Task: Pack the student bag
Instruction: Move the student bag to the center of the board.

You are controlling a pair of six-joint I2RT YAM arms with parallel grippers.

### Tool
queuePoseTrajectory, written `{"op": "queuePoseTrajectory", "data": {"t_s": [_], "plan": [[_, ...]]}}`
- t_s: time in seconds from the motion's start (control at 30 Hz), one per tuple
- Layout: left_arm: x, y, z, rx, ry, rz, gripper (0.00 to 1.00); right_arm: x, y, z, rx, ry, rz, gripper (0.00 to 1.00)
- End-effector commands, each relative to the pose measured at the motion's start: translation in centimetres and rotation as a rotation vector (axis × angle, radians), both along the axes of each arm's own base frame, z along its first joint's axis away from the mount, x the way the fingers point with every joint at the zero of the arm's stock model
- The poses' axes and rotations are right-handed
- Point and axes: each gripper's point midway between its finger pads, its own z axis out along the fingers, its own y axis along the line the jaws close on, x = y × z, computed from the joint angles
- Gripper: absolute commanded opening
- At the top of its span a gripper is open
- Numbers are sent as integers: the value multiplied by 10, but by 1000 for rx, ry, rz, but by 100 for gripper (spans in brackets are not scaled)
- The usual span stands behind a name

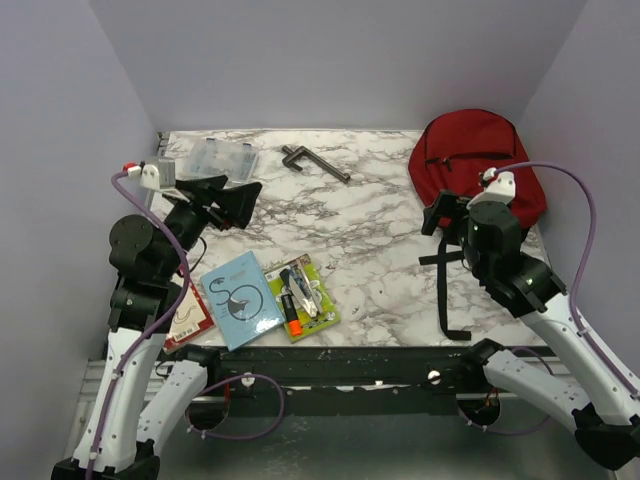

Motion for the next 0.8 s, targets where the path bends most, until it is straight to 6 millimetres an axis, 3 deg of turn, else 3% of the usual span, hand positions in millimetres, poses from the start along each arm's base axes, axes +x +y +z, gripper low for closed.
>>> {"op": "queuePoseTrajectory", "data": {"t_s": [0.0,0.13,0.5,0.63,0.77], "plan": [[-9,-21,1,109,60,-133,98,2,-11,-7,-24,17,-68,100],[-8,-19,-8,156,73,-127,98,11,-8,-11,-20,7,-81,100],[-1,-19,-36,185,118,-101,98,47,0,-49,-46,56,-195,100],[0,-22,-42,192,132,-106,98,73,-7,-55,-102,40,-265,100],[0,-26,-45,189,145,-129,98,115,-26,-77,-81,128,-296,100]]}}
